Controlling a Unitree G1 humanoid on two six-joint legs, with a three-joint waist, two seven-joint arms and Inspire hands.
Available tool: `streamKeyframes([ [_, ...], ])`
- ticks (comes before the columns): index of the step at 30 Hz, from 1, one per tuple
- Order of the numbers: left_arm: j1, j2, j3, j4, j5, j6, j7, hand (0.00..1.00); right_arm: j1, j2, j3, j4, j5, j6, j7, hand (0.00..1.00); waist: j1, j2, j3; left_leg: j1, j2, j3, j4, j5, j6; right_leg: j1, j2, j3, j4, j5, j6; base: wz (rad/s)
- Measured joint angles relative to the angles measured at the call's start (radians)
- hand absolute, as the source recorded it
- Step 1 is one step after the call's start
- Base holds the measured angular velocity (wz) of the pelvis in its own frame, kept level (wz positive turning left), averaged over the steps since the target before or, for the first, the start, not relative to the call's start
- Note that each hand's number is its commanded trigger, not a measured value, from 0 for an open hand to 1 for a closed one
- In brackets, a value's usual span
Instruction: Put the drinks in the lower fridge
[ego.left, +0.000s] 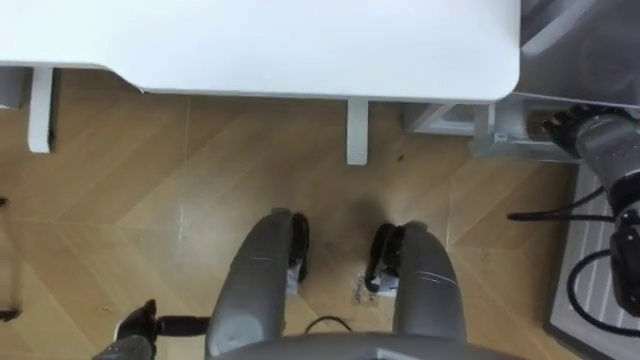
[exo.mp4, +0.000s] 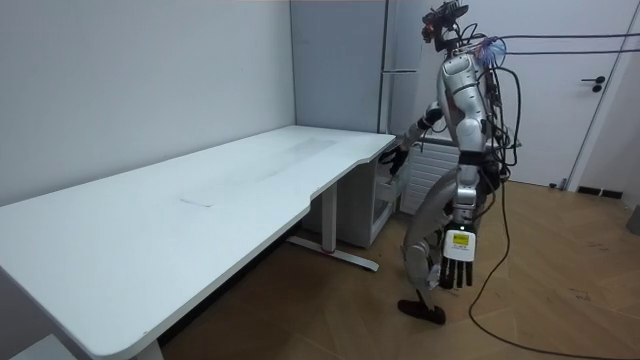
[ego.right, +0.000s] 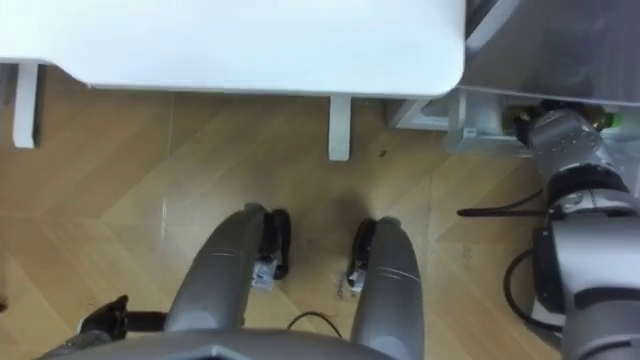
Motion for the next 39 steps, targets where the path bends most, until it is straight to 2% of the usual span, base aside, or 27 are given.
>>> streamKeyframes([
  [4, -0.001, 0.0, 0.015, 0.001, 0.001, -0.003, -0.008, 0.0, 0.032, 0.0, -0.013, 0.012, 0.007, 0.003, 0.034, 0.0, -0.001, 0.004, 0.0, 0.047, -0.012, 0.001, -0.04, 0.001, 0.002, 0.045, -0.002, -0.002, -0.036, 0.002, 0.004, 0.0],
  [13, 0.002, -0.012, 0.039, 0.002, 0.01, -0.003, -0.034, 0.0, 0.159, 0.008, -0.049, 0.012, -0.037, 0.0, 0.089, 0.0, 0.006, 0.028, -0.0017, 0.181, -0.013, 0.003, -0.111, 0.001, 0.001, 0.192, -0.005, -0.028, -0.107, -0.009, 0.015, 0.06],
  [18, 0.006, -0.012, 0.05, -0.002, 0.015, -0.007, -0.041, 0.0, 0.225, 0.017, -0.049, 0.012, -0.036, -0.01, 0.135, 0.0, -0.004, 0.028, -0.0022, 0.261, -0.012, 0.005, -0.167, 0.006, -0.003, 0.272, -0.003, -0.038, -0.162, -0.004, 0.019, 0.01],
  [22, 0.003, -0.012, 0.076, 0.003, 0.008, -0.026, -0.041, 0.0, 0.26, 0.023, -0.049, 0.012, -0.037, -0.016, 0.153, 0.0, -0.01, 0.026, -0.0087, 0.308, -0.013, 0.006, -0.228, 0.026, -0.003, 0.322, 0.003, -0.043, -0.224, 0.018, 0.023, 0.0],
  [28, -0.012, -0.014, 0.076, 0.037, -0.024, -0.046, -0.041, 0.0, 0.273, 0.054, -0.049, 0.018, -0.037, -0.026, 0.161, 0.0, -0.022, 0.022, -0.0106, 0.367, -0.009, 0.016, -0.272, 0.036, -0.005, 0.374, 0.013, -0.045, -0.28, 0.043, 0.025, -0.08],
  [30, -0.012, -0.016, 0.076, 0.038, -0.025, -0.048, -0.041, 0.0, 0.284, 0.058, -0.049, 0.018, -0.034, -0.034, 0.165, 0.0, -0.025, 0.024, -0.0121, 0.374, -0.005, 0.02, -0.277, 0.037, -0.005, 0.387, 0.019, -0.047, -0.3, 0.051, 0.024, -0.06],
  [33, -0.011, -0.02, 0.086, 0.069, -0.022, -0.046, -0.041, 0.0, 0.304, 0.079, -0.084, 0.017, -0.036, -0.054, 0.175, 0.0, -0.024, 0.027, -0.019, 0.382, 0.005, 0.02, -0.277, 0.037, -0.005, 0.41, 0.037, -0.049, -0.329, 0.07, 0.024, -0.08],
  [35, -0.01, -0.022, 0.092, 0.073, -0.02, -0.043, -0.041, 0.0, 0.311, 0.082, -0.107, 0.017, -0.039, -0.058, 0.178, 0.0, -0.028, 0.027, -0.0199, 0.382, 0.007, 0.02, -0.277, 0.037, -0.004, 0.413, 0.039, -0.05, -0.338, 0.078, 0.025, -0.02],
  [37, -0.005, -0.022, 0.116, 0.072, -0.014, -0.042, -0.041, 0.0, 0.341, 0.097, -0.136, 0.014, -0.046, -0.083, 0.184, 0.0, -0.029, 0.022, -0.0249, 0.381, 0.008, 0.017, -0.282, 0.038, -0.003, 0.414, 0.041, -0.05, -0.338, 0.08, 0.026, 0.0],
  [39, -0.001, -0.022, 0.125, 0.071, -0.014, -0.039, -0.041, 0.0, 0.357, 0.1, -0.137, 0.014, -0.05, -0.085, 0.181, 0.0, -0.031, 0.021, -0.0287, 0.38, 0.009, 0.014, -0.281, 0.039, -0.003, 0.414, 0.044, -0.048, -0.339, 0.085, 0.025, -0.02],
])
